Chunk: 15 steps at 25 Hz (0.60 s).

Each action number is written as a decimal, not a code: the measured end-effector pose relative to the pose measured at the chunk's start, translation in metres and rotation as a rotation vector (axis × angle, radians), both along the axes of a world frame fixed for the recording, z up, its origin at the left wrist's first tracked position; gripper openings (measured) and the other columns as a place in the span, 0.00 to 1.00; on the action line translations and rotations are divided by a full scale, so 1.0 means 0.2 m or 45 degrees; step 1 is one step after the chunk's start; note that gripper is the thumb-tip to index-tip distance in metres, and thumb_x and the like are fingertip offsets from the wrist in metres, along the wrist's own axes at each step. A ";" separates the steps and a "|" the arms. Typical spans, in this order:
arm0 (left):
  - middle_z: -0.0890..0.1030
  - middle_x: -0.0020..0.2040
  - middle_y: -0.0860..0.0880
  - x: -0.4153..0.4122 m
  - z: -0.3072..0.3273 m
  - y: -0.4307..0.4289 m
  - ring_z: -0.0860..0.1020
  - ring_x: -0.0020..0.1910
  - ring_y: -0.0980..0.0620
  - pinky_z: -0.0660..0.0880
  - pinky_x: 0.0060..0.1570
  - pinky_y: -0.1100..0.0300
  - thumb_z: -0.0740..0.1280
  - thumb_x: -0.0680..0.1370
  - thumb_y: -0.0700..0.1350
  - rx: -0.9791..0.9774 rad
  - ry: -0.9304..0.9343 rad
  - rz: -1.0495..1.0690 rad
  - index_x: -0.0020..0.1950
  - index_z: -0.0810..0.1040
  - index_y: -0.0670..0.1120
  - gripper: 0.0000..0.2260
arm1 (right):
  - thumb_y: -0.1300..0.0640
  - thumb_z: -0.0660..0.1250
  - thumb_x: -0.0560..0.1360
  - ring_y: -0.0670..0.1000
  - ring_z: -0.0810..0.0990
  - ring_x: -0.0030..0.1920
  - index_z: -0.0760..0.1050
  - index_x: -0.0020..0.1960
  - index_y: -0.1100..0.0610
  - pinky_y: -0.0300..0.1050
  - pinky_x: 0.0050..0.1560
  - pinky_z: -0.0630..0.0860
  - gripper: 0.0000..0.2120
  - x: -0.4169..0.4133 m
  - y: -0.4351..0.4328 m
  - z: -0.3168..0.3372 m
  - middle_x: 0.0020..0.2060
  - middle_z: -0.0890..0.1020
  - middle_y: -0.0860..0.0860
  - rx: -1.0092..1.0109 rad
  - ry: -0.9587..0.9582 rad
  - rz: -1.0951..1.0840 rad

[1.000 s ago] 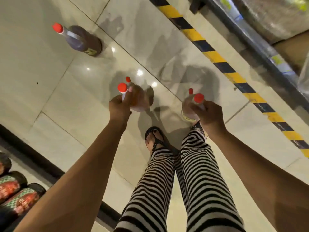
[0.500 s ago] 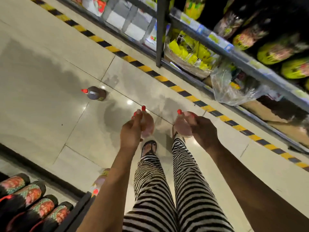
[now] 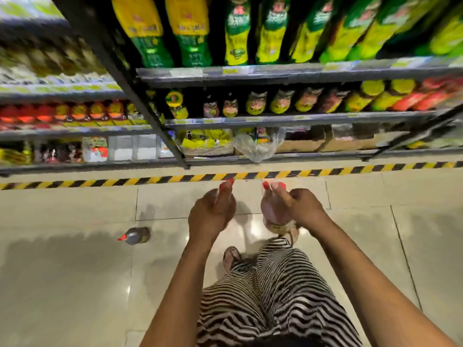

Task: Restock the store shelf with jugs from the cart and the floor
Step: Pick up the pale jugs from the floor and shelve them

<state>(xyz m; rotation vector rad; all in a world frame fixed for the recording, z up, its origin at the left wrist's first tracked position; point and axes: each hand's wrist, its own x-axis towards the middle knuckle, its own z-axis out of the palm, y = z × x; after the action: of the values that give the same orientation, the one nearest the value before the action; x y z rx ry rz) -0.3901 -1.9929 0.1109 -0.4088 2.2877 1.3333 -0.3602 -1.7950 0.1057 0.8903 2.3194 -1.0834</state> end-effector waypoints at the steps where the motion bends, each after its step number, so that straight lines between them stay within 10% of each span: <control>1: 0.83 0.47 0.40 0.02 0.03 0.06 0.80 0.51 0.41 0.75 0.54 0.47 0.57 0.74 0.70 -0.092 0.006 -0.114 0.47 0.80 0.46 0.28 | 0.32 0.57 0.72 0.61 0.78 0.38 0.72 0.32 0.59 0.48 0.37 0.72 0.31 0.08 0.05 0.04 0.29 0.76 0.56 -0.015 0.016 -0.099; 4: 0.82 0.51 0.39 0.09 0.09 0.27 0.80 0.52 0.41 0.75 0.55 0.48 0.54 0.74 0.70 -0.190 -0.021 -0.377 0.53 0.81 0.44 0.33 | 0.31 0.57 0.72 0.61 0.78 0.37 0.77 0.39 0.65 0.51 0.37 0.72 0.35 0.32 0.22 0.11 0.32 0.78 0.59 -0.112 0.061 -0.350; 15: 0.63 0.22 0.49 0.56 0.28 1.35 0.64 0.26 0.49 0.61 0.32 0.58 0.69 0.70 0.65 -0.143 0.070 -0.946 0.22 0.61 0.47 0.29 | 0.32 0.67 0.66 0.52 0.69 0.26 0.66 0.30 0.57 0.41 0.29 0.65 0.29 1.10 1.12 0.31 0.24 0.68 0.52 -0.035 0.181 -0.722</control>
<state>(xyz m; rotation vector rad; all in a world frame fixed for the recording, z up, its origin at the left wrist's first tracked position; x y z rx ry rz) -0.2788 -1.7222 0.1678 0.4229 2.2169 0.8404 -0.1395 -1.5718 0.1686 1.5634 2.2051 -1.4309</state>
